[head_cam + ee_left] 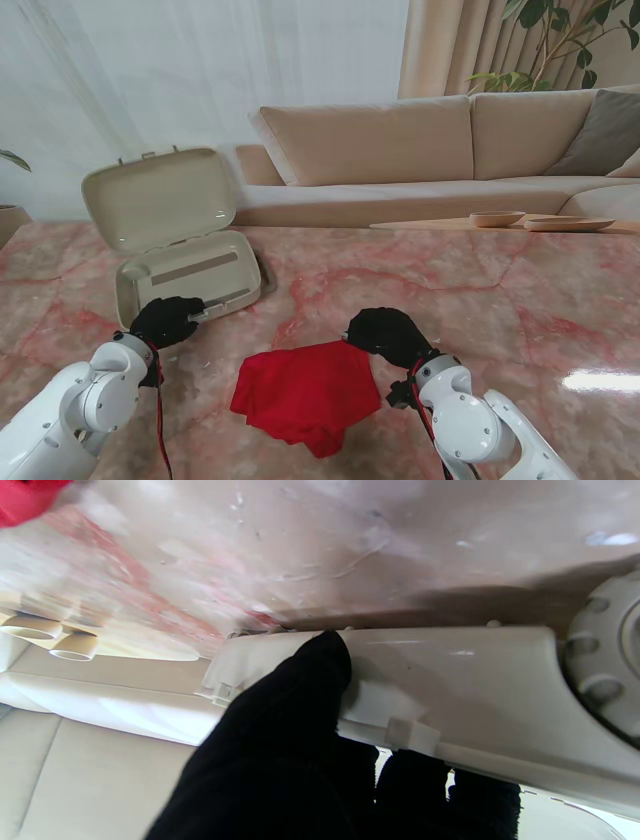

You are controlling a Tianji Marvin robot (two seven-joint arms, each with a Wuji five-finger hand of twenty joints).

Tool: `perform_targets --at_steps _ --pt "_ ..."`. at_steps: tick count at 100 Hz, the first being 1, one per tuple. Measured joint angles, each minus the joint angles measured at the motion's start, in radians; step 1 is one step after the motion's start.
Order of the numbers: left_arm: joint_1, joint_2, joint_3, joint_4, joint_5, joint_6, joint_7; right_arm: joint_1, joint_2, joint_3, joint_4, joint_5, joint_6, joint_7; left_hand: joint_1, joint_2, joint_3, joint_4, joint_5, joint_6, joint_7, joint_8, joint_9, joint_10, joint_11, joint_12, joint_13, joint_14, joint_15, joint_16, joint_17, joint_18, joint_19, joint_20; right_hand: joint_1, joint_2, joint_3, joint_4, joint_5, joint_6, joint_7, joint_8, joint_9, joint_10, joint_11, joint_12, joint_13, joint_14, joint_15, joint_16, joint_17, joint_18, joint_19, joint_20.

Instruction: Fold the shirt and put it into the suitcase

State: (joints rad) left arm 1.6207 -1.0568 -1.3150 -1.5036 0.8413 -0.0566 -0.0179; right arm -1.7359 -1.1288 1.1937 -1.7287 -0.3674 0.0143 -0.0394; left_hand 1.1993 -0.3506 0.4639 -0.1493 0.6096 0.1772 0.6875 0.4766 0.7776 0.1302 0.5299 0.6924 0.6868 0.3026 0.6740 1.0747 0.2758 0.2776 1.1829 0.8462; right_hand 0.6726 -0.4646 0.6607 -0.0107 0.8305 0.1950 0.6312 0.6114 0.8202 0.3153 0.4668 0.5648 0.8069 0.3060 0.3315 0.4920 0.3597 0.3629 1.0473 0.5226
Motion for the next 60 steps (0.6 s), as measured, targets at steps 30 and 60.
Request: perform_targets --at_steps 30,60 --pt "-0.080 0.001 0.079 0.060 -0.048 -0.057 0.000 0.004 -0.001 -0.002 0.007 0.005 0.005 0.000 -0.009 -0.005 0.000 -0.006 0.000 0.000 0.000 0.005 0.000 -0.001 0.017 0.007 0.000 0.000 0.026 0.002 0.000 0.001 0.003 0.000 0.000 0.000 0.000 0.000 0.000 0.000 0.000 0.000 0.000 0.000 0.000 0.000 0.000 0.000 0.000 0.000 0.000 0.000 0.000 0.000" --pt "-0.171 0.000 0.168 0.131 -0.092 -0.119 0.004 0.012 -0.002 -0.001 0.027 0.006 0.005 -0.003 -0.013 -0.006 -0.006 -0.006 0.000 0.005 0.000 0.008 0.000 -0.001 0.030 0.020 0.001 0.000 0.042 0.005 0.000 0.001 0.003 0.000 0.000 0.000 0.000 0.000 0.000 0.000 0.000 0.000 0.000 0.000 0.000 0.000 0.000 0.000 0.000 0.000 0.000 0.000 0.000 0.000"
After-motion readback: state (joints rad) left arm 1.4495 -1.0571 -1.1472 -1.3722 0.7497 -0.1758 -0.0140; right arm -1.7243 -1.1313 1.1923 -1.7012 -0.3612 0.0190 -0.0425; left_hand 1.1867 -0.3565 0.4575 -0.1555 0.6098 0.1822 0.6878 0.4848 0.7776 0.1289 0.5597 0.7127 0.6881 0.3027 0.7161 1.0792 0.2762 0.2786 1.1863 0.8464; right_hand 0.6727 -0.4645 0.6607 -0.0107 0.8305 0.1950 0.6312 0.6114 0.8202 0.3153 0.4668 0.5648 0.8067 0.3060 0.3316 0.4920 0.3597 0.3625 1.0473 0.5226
